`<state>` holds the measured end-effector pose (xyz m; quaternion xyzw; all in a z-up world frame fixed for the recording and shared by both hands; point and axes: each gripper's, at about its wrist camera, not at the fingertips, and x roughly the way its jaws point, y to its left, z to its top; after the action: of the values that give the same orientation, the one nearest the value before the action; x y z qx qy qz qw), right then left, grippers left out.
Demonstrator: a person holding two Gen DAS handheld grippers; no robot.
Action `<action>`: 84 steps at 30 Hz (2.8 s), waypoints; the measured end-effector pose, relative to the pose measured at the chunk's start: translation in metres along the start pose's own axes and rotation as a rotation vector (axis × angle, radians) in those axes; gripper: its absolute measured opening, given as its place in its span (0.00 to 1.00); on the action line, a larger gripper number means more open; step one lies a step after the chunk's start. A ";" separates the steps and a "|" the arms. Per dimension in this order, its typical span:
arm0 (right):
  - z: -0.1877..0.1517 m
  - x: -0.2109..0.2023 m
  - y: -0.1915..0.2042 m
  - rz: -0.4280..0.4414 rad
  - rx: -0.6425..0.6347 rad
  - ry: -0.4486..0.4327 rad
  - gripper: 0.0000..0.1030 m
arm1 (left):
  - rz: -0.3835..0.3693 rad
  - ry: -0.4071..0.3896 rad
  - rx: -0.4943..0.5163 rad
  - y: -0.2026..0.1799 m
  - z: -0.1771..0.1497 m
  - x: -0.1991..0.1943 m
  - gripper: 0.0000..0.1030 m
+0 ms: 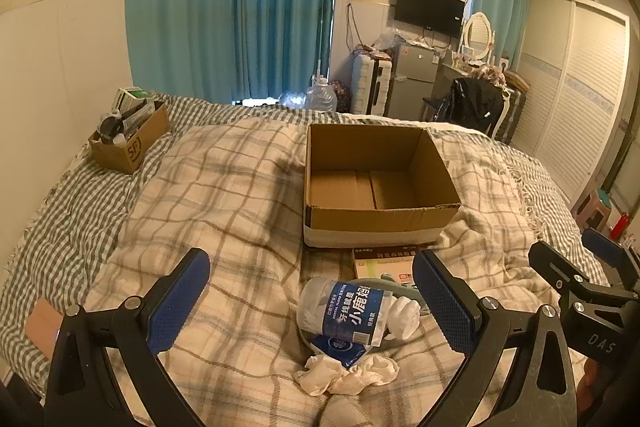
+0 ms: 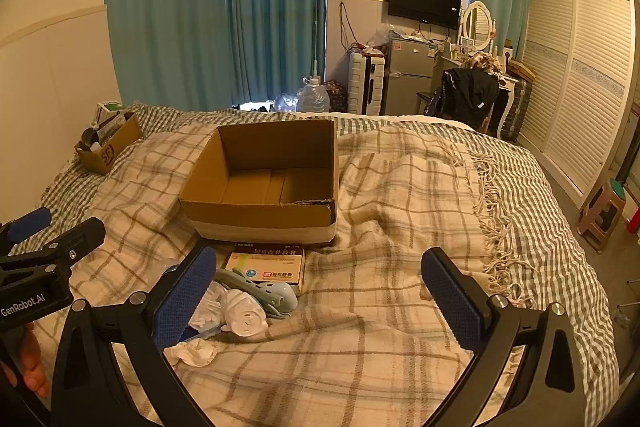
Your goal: Organize objects
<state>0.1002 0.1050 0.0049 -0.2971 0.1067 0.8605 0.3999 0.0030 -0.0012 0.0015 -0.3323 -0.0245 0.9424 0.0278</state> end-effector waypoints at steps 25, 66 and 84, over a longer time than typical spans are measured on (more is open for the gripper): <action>-0.004 0.004 0.001 -0.065 0.037 0.017 1.00 | -0.006 0.023 0.010 0.001 -0.004 0.004 1.00; -0.041 0.060 0.009 -0.051 0.027 0.255 0.99 | -0.230 0.575 0.114 -0.020 -0.105 0.114 0.28; -0.011 0.081 0.097 0.098 -0.150 0.278 0.99 | -0.052 0.338 0.017 0.071 -0.028 0.056 0.12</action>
<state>-0.0087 0.0876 -0.0575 -0.4368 0.1108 0.8350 0.3156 -0.0254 -0.0674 -0.0594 -0.4850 -0.0200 0.8723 0.0588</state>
